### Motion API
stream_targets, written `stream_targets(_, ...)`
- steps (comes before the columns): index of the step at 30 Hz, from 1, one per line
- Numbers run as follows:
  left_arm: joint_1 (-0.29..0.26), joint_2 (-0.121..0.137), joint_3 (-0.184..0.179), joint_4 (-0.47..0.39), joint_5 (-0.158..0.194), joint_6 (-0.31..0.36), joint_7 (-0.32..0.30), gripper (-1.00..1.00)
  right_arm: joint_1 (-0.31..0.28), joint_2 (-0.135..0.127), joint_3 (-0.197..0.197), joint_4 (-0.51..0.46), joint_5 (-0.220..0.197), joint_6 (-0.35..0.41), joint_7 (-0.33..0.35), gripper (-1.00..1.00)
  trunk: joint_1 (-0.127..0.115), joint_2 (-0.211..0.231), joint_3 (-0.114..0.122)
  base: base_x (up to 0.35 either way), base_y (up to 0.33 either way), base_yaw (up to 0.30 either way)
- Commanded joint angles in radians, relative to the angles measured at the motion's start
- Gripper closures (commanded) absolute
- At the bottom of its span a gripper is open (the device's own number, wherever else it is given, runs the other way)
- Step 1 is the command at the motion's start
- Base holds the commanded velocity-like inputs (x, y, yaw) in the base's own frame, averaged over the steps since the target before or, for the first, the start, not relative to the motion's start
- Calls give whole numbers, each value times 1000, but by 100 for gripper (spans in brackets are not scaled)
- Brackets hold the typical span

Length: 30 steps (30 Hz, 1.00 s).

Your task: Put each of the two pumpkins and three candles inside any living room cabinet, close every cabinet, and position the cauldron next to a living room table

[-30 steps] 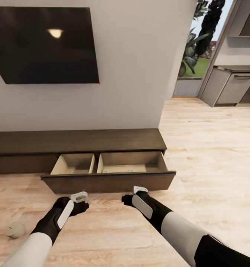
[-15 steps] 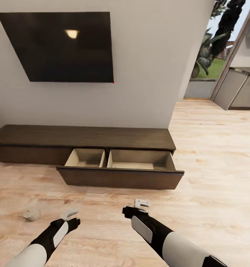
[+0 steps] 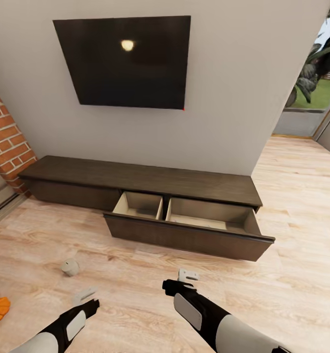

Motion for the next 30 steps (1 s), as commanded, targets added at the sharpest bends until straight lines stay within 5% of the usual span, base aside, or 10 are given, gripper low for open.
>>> stream_targets(1, 0, 2, 0, 0, 4, 3, 3, -100, -1, 0, 6, -1, -2, 4, -7, -100, 0, 0, -1, 54, 277, 275)
stream_targets(20, 9, 28, 0, 43, 16, -15, 3, -100, 2, 1, 70, 20, -3, -42, -6, -100, 0, 0, -1, 56, 283, 275)
stream_targets(30, 14, 51, -1, 43, 39, -15, 3, -100, 2, -1, 71, 65, -1, -43, 93, -100, 0, 0, -1, 182, 277, 275)
